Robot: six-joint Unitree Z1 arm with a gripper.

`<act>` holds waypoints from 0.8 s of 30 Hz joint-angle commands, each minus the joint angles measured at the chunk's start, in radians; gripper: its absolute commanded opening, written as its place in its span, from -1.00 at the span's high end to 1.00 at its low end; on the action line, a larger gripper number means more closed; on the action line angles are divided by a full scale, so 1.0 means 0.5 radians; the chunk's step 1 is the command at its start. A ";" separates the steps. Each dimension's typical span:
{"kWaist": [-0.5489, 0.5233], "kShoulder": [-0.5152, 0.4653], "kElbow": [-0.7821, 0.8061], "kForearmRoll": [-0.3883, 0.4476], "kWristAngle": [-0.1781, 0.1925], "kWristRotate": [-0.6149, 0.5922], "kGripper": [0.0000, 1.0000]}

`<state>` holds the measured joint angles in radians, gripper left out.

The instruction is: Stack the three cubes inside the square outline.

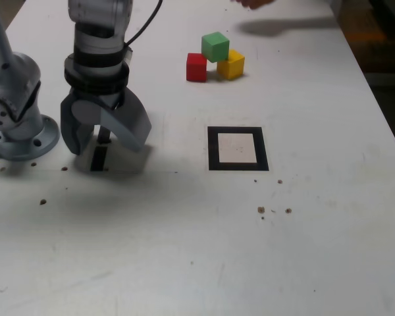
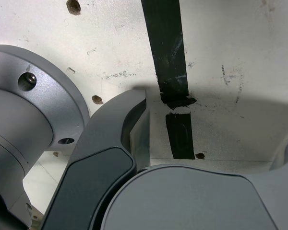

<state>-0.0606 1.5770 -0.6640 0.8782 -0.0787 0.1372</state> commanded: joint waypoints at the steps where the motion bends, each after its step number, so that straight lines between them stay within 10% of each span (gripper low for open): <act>1: 0.006 0.000 0.004 0.000 -0.002 0.003 -0.99; 8: 0.032 -0.059 0.000 0.053 0.025 0.004 -0.99; 24: 0.269 -0.209 -1.465 1.389 0.354 0.050 -0.99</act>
<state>0.0586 1.4641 -1.1173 1.4253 0.0976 0.1596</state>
